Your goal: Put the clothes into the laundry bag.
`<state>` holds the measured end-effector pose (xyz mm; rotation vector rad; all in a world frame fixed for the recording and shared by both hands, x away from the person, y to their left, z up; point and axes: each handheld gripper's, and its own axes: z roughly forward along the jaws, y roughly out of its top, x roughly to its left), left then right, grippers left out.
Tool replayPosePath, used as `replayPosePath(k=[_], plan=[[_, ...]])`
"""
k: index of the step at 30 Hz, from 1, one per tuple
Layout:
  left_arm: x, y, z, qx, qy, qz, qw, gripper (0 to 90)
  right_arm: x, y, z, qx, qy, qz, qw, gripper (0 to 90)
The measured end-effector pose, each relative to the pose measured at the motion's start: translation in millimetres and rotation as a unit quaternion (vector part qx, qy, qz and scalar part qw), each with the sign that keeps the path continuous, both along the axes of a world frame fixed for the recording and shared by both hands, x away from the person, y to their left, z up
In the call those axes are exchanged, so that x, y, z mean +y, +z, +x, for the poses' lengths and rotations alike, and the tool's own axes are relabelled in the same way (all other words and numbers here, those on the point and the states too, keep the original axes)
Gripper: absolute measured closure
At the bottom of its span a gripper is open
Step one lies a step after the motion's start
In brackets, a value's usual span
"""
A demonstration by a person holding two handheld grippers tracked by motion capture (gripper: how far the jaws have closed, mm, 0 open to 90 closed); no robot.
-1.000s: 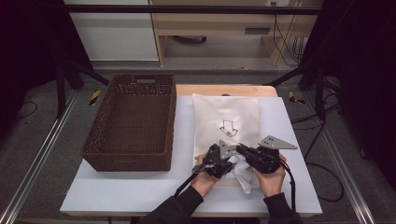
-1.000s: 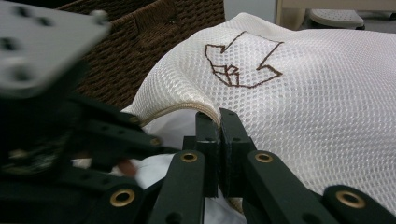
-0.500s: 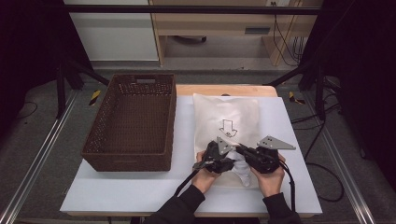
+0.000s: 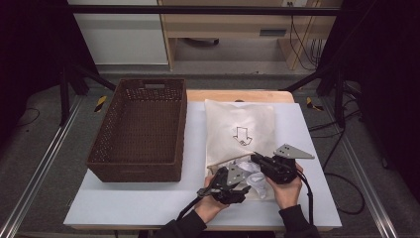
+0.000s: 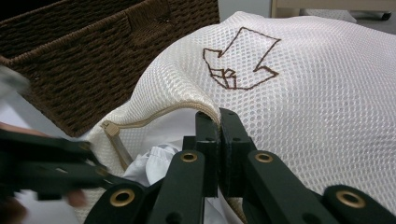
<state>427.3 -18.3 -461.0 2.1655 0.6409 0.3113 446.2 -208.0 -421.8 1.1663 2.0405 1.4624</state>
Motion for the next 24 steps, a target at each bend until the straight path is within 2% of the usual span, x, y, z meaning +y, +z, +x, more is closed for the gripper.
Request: replayPosePath(k=[3,5,7,9,12,13,16,18,21,24], plan=[[-13.7,-11.0,12.7,0.017,0.011,0.012,0.9997,50.7,0.3,-0.4,0.1,0.001,0.001,0.000,1.0000,88.0],[-20.1,-16.2,21.9,0.018,0.031,0.022,0.9991,63.2,0.4,-0.6,0.3,0.001,0.002,0.000,1.0000,88.1],[-21.0,-14.7,27.1,0.025,0.042,0.009,0.9988,73.0,0.1,-0.3,0.3,0.003,0.001,0.002,1.0000,88.1],[-20.7,-9.0,32.9,0.015,0.050,0.000,0.9987,80.5,-0.3,-0.2,0.4,0.004,0.000,0.004,1.0000,88.1],[-22.3,-1.1,42.8,0.001,0.060,0.002,0.9982,84.7,0.0,0.3,-0.1,0.002,0.001,0.006,1.0000,88.2],[-24.2,0.2,45.4,-0.002,0.064,0.005,0.9979,84.9,-0.3,0.9,-0.2,0.002,0.002,0.006,1.0000,88.2],[-30.3,-3.0,52.4,-0.035,0.076,0.022,0.9962,84.9,-1.9,2.3,-0.6,0.001,-0.001,0.009,1.0000,88.3],[-31.4,-11.1,58.5,-0.024,0.089,0.020,0.9955,83.6,-3.1,1.8,-0.2,0.003,-0.004,0.006,1.0000,88.2],[-30.1,-13.2,56.8,-0.016,0.084,0.013,0.9962,78.0,-3.5,-1.4,1.3,0.012,-0.010,0.004,0.9999,88.2],[-24.5,-6.3,43.8,-0.011,0.063,0.015,0.9978,63.2,-3.6,-2.2,2.0,0.012,-0.009,0.003,0.9999,88.2]])
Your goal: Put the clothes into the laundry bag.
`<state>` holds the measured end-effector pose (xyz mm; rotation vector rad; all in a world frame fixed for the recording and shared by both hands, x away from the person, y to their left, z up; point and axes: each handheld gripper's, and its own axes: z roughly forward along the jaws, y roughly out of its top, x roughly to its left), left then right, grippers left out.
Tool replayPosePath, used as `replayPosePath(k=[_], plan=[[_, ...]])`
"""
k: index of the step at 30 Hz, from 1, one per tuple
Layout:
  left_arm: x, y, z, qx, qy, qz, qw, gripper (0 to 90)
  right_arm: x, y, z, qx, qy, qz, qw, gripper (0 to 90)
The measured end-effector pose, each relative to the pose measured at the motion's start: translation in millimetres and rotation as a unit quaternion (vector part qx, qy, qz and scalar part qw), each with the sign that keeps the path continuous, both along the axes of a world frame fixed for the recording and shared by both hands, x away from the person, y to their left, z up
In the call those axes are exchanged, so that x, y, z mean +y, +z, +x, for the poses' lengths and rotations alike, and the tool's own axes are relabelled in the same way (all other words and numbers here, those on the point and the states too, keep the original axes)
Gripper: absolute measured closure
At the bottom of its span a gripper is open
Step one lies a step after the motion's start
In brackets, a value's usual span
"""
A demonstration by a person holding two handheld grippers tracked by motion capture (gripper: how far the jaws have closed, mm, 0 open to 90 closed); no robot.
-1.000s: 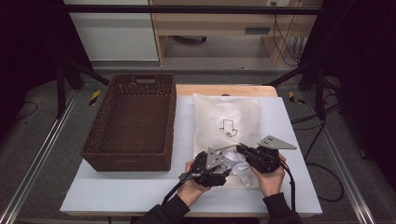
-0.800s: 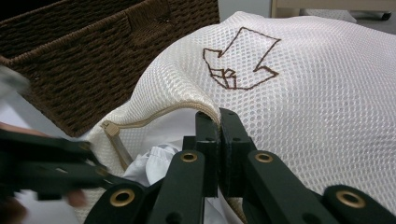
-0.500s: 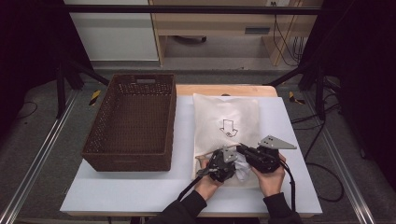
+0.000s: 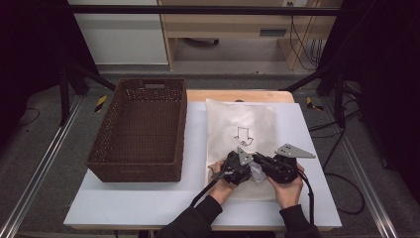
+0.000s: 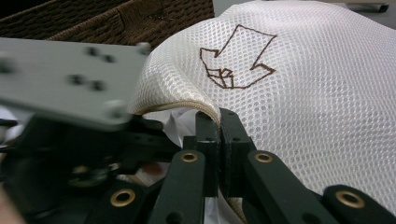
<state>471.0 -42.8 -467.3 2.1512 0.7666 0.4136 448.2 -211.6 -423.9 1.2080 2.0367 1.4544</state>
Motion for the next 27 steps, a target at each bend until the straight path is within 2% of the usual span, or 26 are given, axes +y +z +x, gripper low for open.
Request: replayPosePath(k=[3,6,7,9,10,12,14,16,18,19,20,23,25,27], plan=[[14.8,13.2,-16.4,0.001,-0.019,-0.014,0.9997,54.4,-0.5,0.3,-0.5,-0.003,0.000,-0.002,1.0000,88.1],[39.4,29.4,-30.6,-0.008,-0.027,-0.013,0.9995,49.8,-1.6,1.1,-1.0,-0.003,-0.002,0.000,1.0000,88.1],[52.4,34.3,-36.2,-0.021,-0.022,-0.008,0.9995,49.1,-1.9,1.2,-1.4,-0.003,-0.001,0.000,1.0000,88.0],[74.1,39.4,-41.7,-0.035,0.001,0.004,0.9994,46.8,-1.9,1.7,-2.4,-0.005,-0.001,0.001,1.0000,88.0],[84.8,40.1,-42.7,-0.035,0.012,0.006,0.9993,45.9,-1.9,2.0,-2.6,-0.004,0.000,0.001,1.0000,88.0],[102.3,37.7,-41.9,-0.020,0.035,0.015,0.9991,43.2,-1.3,2.0,-2.8,-0.001,0.001,0.001,1.0000,88.0],[111.8,32.3,-39.2,-0.006,0.045,0.023,0.9987,41.9,-0.6,1.8,-3.2,-0.001,0.003,-0.001,1.0000,87.9],[119.2,20.1,-31.7,0.028,0.052,0.018,0.9981,41.8,0.9,1.9,-3.5,-0.001,0.004,-0.004,1.0000,87.9],[122.5,7.8,-24.0,0.061,0.050,0.005,0.9968,46.0,2.1,1.0,-3.4,0.001,0.006,-0.007,1.0000,87.7],[123.4,4.2,-22.2,0.069,0.043,-0.002,0.9967,53.5,3.1,-0.1,-3.4,0.004,0.008,-0.008,0.9999,87.6],[123.2,0.5,-20.5,0.076,0.036,0.000,0.9964,61.0,3.5,-0.8,-3.5,0.005,0.009,-0.008,0.9999,87.5],[125.4,1.6,-23.9,0.069,0.032,-0.001,0.9971,77.3,4.6,-0.4,-4.9,0.002,0.012,-0.015,0.9998,83.7],[128.9,6.7,-28.6,0.058,0.031,-0.004,0.9978,81.8,2.9,5.1,-9.1,-0.014,0.010,-0.019,0.9997,75.5],[132.8,12.1,-33.6,0.052,0.029,-0.010,0.9982,83.0,1.6,13.0,-15.1,-0.025,0.012,-0.029,0.9992,71.3]])
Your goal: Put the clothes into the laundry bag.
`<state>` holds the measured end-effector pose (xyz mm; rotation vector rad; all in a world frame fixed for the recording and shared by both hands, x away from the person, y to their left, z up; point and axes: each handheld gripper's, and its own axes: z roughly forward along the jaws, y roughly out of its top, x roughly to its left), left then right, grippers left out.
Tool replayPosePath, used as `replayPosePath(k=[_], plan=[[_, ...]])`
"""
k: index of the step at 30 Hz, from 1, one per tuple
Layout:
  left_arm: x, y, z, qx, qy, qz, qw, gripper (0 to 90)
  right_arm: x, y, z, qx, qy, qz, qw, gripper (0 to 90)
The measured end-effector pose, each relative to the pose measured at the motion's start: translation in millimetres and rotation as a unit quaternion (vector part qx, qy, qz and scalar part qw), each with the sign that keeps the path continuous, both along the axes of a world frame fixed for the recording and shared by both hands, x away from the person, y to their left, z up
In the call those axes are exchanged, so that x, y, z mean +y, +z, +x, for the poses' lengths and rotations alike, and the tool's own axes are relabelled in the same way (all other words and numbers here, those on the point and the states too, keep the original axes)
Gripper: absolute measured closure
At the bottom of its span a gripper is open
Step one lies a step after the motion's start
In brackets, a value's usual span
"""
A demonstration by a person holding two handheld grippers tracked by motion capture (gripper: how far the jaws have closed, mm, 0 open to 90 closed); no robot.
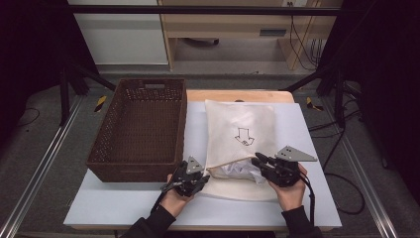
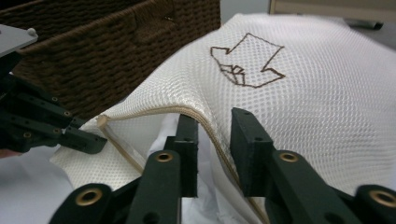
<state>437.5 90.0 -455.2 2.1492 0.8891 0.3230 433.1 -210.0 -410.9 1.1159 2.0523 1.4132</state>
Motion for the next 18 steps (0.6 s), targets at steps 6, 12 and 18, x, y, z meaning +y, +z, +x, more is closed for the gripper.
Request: replayPosePath(k=[6,12,18], plan=[[7.4,3.5,-11.0,-0.001,-0.003,0.014,0.9999,83.2,-1.5,13.6,-27.7,-0.011,0.024,0.009,0.9996,57.7],[9.9,-5.6,-17.1,0.005,-0.003,-0.005,1.0000,82.3,-6.2,1.1,-46.6,0.013,0.045,0.005,0.9989,75.6],[9.0,-8.0,-16.8,0.008,-0.005,-0.010,0.9999,81.9,-1.3,-35.2,-25.0,0.071,0.020,-0.036,0.9966,89.3]])
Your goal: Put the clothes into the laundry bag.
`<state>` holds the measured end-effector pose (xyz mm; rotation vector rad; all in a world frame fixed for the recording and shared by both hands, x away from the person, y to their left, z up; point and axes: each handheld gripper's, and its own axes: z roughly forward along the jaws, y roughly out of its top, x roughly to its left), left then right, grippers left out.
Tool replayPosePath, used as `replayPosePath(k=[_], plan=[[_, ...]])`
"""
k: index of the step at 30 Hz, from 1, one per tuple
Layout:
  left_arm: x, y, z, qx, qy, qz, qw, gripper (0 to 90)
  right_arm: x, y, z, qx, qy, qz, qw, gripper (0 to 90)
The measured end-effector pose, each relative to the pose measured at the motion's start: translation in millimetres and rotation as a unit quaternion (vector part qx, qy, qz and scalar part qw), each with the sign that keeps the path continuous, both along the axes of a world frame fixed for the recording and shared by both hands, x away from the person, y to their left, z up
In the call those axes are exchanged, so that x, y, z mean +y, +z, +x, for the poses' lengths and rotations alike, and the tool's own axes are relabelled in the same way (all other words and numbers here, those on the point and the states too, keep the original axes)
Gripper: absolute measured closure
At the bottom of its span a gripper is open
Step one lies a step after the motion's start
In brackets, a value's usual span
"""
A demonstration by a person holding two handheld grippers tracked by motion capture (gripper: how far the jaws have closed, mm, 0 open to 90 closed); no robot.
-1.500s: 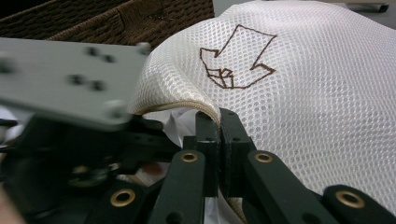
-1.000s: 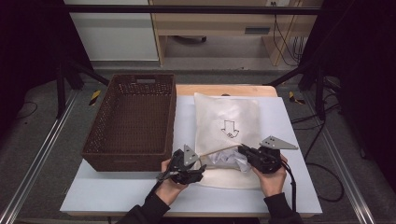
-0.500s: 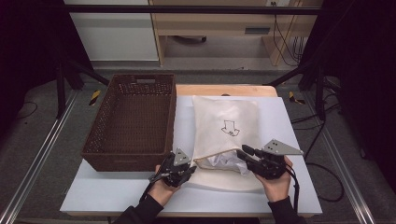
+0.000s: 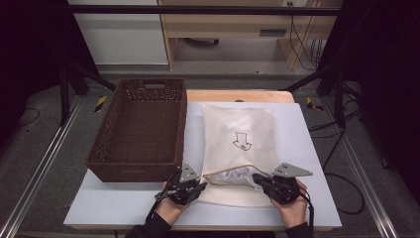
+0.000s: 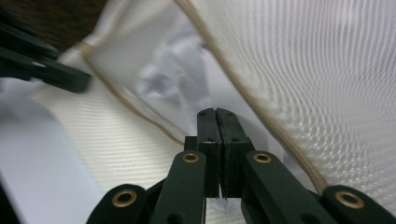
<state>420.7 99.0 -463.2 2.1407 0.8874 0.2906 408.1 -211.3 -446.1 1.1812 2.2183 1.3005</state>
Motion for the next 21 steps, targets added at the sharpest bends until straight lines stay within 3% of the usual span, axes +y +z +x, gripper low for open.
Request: replayPosePath(k=[2,7,12,15,16,18,19,21], plan=[[-0.4,-0.4,0.1,0.000,-0.001,0.000,1.0000,82.0,1.9,-12.4,13.2,0.021,-0.017,-0.017,0.9995,90.0],[-1.4,-0.8,0.8,-0.002,-0.005,0.006,1.0000,82.2,9.1,-29.3,31.3,0.038,-0.041,-0.045,0.9974,90.0],[-1.8,0.8,1.4,-0.006,-0.006,0.012,0.9999,82.5,11.4,-33.0,44.3,0.033,-0.060,-0.050,0.9964,90.0],[-0.2,0.6,3.1,-0.002,-0.003,0.015,0.9999,83.2,11.9,-31.3,52.2,0.021,-0.096,-0.072,0.9926,90.0],[0.1,0.4,3.4,-0.001,-0.004,0.013,0.9999,83.3,9.3,-31.0,55.1,0.013,-0.130,-0.089,0.9874,90.0],[0.4,-0.1,3.6,0.001,-0.007,0.010,0.9999,83.3,1.7,-31.3,59.5,0.017,-0.156,-0.083,0.9841,90.0],[-0.1,-0.2,3.0,-0.001,-0.007,0.011,0.9999,83.3,-1.1,-30.8,60.9,0.026,-0.157,-0.070,0.9848,90.0],[0.1,-0.2,3.2,-0.001,-0.009,0.008,0.9999,82.9,-1.5,-28.7,58.2,0.021,-0.129,-0.057,0.9898,90.0]])
